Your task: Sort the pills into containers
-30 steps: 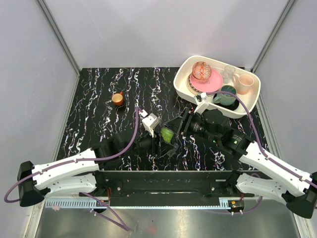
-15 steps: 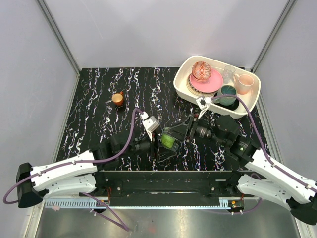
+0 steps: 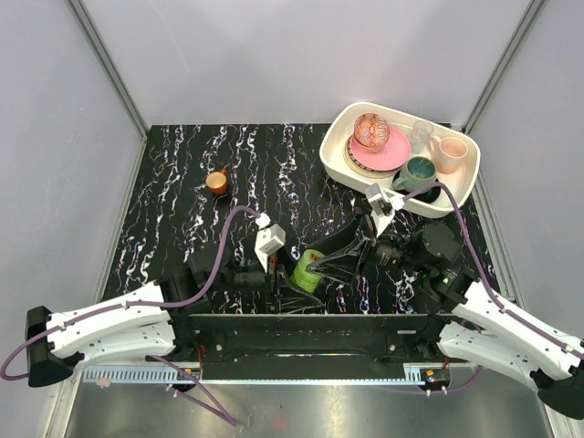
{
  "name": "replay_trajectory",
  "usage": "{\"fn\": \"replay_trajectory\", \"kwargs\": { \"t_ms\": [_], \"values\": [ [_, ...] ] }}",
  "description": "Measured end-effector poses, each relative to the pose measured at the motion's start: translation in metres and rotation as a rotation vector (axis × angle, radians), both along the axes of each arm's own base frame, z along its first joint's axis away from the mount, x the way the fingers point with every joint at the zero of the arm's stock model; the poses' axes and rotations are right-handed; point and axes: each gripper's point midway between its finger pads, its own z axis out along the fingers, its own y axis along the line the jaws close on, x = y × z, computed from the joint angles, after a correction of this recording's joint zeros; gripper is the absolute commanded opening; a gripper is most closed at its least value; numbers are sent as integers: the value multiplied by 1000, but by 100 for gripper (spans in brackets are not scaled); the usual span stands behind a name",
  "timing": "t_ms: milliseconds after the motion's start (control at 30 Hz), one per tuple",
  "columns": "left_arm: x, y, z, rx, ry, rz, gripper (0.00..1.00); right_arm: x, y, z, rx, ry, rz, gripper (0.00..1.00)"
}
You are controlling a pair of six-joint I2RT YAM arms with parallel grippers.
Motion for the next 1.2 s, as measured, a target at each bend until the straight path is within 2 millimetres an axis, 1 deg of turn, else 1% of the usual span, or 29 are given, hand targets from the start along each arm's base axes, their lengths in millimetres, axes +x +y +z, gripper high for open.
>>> {"fn": "replay_trajectory", "kwargs": {
  "t_ms": [33,67,100,133,167,200,233,300,367,500,567,633,733,900,967,1067,1200],
  "values": [
    [-3,1,1,-4,-2,-14,0,-3,0,1,4,-14,17,2],
    [-5,1,1,-9,-5,-27,0,-6,0,1,6,-30,34,15],
    [-7,2,2,-11,-6,-35,0,-8,0,2,8,-41,47,49],
    [-8,2,3,-15,-8,-42,0,-10,0,3,10,-49,53,59],
    [-9,2,4,-17,-9,-45,0,-10,0,3,11,-54,55,67],
    [-9,2,4,-18,-9,-45,0,-10,0,3,11,-55,54,76],
    [-9,2,4,-19,-9,-42,0,-10,0,3,11,-54,56,79],
    [-3,2,4,-19,-9,-14,0,-10,0,2,4,-43,50,80],
    [4,2,4,-15,-9,19,0,-4,0,2,-15,-8,17,82],
    [16,4,-5,22,-2,90,0,22,0,10,-45,99,-123,82],
    [22,5,-11,49,4,126,0,37,-3,15,-50,160,-214,82],
    [26,6,-13,60,4,145,0,49,-8,16,-53,212,-287,81],
    [34,7,-14,78,2,192,0,67,-15,11,-81,322,-405,80],
    [45,7,-20,108,5,250,0,90,-19,-4,-163,488,-548,80],
    [48,7,-24,128,9,266,0,93,-21,-12,-188,534,-587,80],
    [52,6,-30,150,14,282,0,91,-22,-22,-221,578,-618,80],
    [55,4,-34,166,17,295,0,88,-24,-24,-239,613,-638,80]
  ]
}}
